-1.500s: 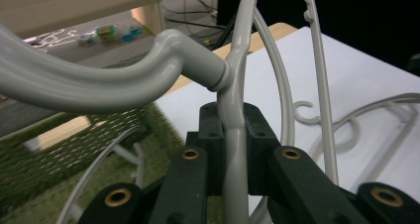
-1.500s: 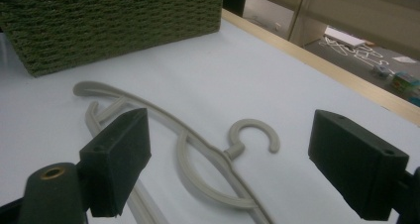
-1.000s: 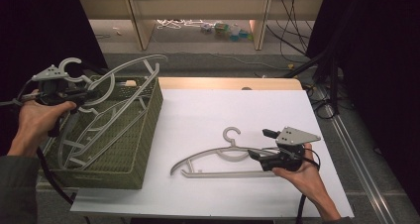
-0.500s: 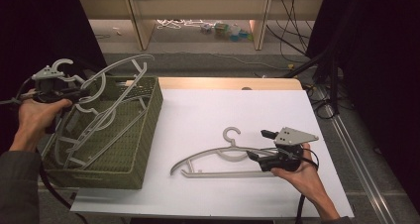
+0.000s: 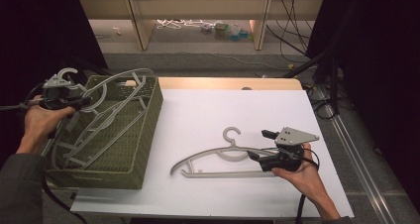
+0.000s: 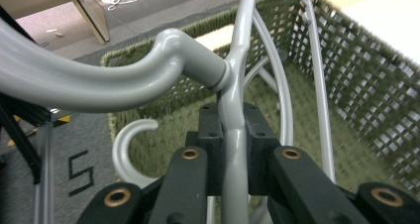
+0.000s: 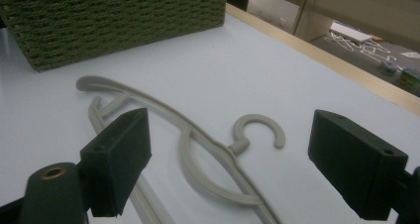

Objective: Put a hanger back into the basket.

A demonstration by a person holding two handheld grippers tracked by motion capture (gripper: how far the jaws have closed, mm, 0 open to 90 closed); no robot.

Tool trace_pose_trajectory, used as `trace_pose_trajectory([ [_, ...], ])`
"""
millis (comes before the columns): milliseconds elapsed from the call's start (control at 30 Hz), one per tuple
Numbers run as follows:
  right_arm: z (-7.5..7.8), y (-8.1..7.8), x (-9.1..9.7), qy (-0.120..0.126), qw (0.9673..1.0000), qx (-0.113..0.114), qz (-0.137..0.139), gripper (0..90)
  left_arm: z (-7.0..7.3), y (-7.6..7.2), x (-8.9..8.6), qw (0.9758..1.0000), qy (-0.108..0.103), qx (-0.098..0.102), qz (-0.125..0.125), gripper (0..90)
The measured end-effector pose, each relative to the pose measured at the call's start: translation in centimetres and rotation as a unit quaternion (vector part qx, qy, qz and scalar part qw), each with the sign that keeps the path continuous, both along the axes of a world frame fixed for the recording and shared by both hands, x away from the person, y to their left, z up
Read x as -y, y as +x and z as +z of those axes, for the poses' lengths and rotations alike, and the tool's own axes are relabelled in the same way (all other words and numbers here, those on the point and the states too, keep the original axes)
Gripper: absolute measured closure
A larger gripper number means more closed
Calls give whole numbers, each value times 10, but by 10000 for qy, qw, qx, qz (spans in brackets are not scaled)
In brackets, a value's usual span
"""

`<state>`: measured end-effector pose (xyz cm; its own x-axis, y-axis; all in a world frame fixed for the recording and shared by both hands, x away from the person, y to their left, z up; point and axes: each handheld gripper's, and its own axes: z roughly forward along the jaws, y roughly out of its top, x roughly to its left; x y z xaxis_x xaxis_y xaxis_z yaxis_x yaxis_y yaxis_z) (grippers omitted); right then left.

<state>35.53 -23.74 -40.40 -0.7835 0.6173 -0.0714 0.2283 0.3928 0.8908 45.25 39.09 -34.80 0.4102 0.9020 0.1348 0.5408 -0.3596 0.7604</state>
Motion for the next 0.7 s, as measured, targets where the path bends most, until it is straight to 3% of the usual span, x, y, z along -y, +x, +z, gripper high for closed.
trace_pose_trajectory([
  [233,0,1,0,15,10000,-16,8,176,-11,-3,-2,9997,151,-157,-145,815],
  [300,-1,0,-1,53,10000,35,-33,176,-15,-4,0,9998,48,-133,-159,815],
  [333,-1,0,-1,51,10000,30,-26,176,-16,-3,0,9996,107,-157,-216,815],
  [567,-1,1,0,30,10000,8,2,176,-28,2,8,9988,170,-414,-182,811],
  [700,-1,1,0,36,10000,-15,7,176,-35,5,12,9985,209,-463,-199,810],
])
